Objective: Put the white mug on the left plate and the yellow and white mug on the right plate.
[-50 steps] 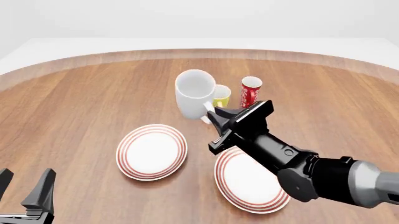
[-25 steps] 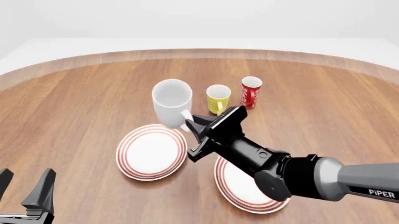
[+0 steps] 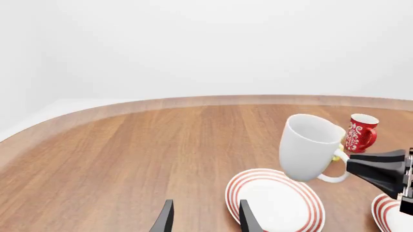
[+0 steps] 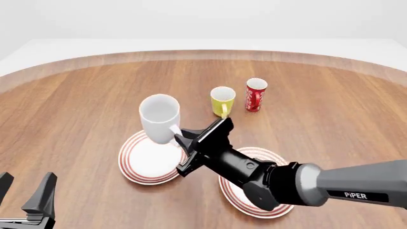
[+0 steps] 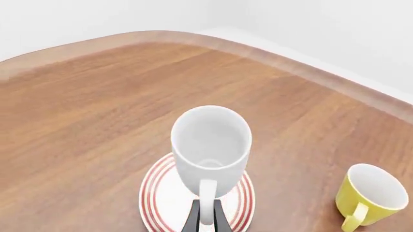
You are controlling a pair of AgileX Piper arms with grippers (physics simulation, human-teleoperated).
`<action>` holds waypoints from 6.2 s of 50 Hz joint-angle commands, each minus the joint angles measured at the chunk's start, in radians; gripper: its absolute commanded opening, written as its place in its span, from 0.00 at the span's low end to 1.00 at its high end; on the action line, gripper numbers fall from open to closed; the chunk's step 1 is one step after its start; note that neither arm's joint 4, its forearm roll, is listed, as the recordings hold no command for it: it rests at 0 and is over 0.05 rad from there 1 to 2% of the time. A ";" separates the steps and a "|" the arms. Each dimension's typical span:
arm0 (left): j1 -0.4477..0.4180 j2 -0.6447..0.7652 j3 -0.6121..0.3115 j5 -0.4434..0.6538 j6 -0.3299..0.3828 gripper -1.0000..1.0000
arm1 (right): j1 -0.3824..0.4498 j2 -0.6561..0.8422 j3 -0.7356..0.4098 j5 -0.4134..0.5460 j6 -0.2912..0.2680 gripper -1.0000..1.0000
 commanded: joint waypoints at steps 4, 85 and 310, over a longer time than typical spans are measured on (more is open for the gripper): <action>0.000 0.000 0.000 0.000 0.000 1.00 | 0.029 0.053 -0.022 -0.009 0.021 0.00; 0.000 0.000 0.000 0.000 0.000 1.00 | 0.042 0.232 -0.088 0.011 0.059 0.00; 0.000 0.000 0.000 0.000 0.000 1.00 | -0.441 0.353 -0.364 0.092 0.115 1.00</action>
